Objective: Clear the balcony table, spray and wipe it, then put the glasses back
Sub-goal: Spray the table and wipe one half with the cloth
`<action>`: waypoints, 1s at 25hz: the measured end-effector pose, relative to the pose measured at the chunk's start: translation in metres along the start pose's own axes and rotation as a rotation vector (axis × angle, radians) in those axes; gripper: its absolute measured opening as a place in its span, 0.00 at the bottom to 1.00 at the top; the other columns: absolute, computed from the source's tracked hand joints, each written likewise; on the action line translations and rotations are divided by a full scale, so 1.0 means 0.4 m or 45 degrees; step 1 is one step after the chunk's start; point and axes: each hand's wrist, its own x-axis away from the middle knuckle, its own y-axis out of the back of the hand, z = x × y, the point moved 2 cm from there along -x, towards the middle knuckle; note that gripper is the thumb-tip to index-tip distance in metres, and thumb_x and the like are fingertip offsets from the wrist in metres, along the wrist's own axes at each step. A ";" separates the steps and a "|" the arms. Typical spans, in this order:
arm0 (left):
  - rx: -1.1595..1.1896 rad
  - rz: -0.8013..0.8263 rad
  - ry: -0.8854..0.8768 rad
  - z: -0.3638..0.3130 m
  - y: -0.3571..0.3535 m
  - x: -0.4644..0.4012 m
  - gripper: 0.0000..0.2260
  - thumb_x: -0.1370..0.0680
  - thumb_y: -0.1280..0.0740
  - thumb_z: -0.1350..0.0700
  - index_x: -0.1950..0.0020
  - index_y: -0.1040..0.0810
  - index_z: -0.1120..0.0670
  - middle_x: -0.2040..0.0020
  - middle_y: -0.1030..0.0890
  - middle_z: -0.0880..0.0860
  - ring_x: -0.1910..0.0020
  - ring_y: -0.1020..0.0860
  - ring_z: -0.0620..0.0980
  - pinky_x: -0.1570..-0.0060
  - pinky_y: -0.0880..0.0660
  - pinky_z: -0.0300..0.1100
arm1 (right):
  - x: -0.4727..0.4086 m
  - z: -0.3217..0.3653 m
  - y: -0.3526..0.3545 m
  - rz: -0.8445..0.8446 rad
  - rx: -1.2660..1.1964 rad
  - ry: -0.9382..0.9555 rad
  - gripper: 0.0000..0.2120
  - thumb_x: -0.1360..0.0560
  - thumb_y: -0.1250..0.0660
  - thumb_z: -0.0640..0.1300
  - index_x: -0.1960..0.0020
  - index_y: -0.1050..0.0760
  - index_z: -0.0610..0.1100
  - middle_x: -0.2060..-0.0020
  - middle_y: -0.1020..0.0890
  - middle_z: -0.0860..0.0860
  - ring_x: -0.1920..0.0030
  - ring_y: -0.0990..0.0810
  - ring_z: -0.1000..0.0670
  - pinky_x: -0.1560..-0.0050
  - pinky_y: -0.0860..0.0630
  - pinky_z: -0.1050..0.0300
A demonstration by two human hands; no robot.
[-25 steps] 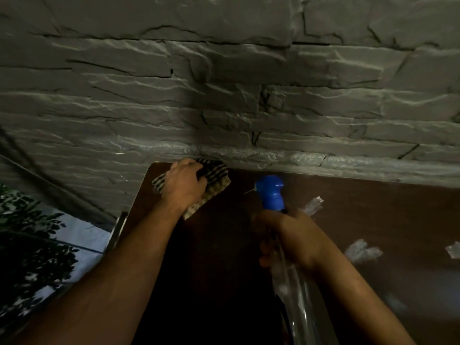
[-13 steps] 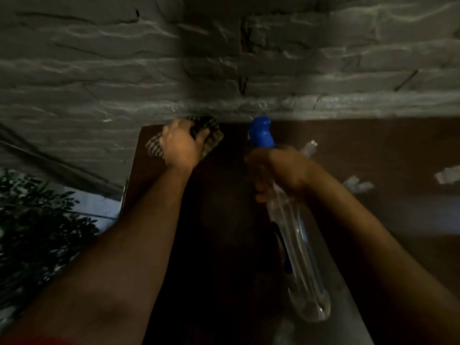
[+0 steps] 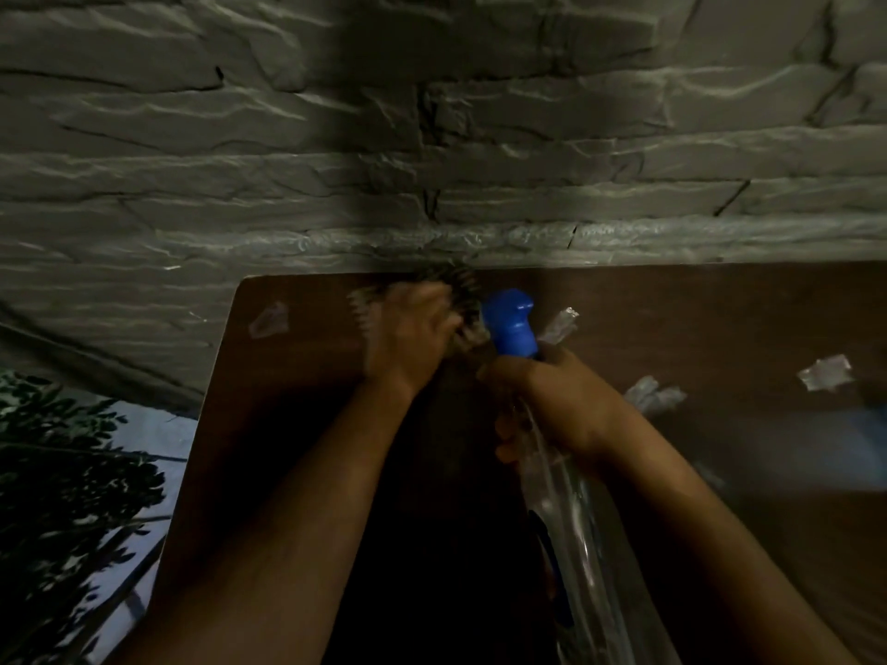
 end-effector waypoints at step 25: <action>-0.066 0.091 0.008 0.055 0.039 0.012 0.16 0.20 0.39 0.53 0.33 0.26 0.51 0.30 0.29 0.49 0.32 0.34 0.55 0.35 0.36 0.55 | 0.072 -0.068 -0.012 0.066 -0.089 0.003 0.09 0.26 0.32 0.41 0.48 0.29 0.42 0.68 0.25 0.44 0.70 0.24 0.46 0.67 0.22 0.50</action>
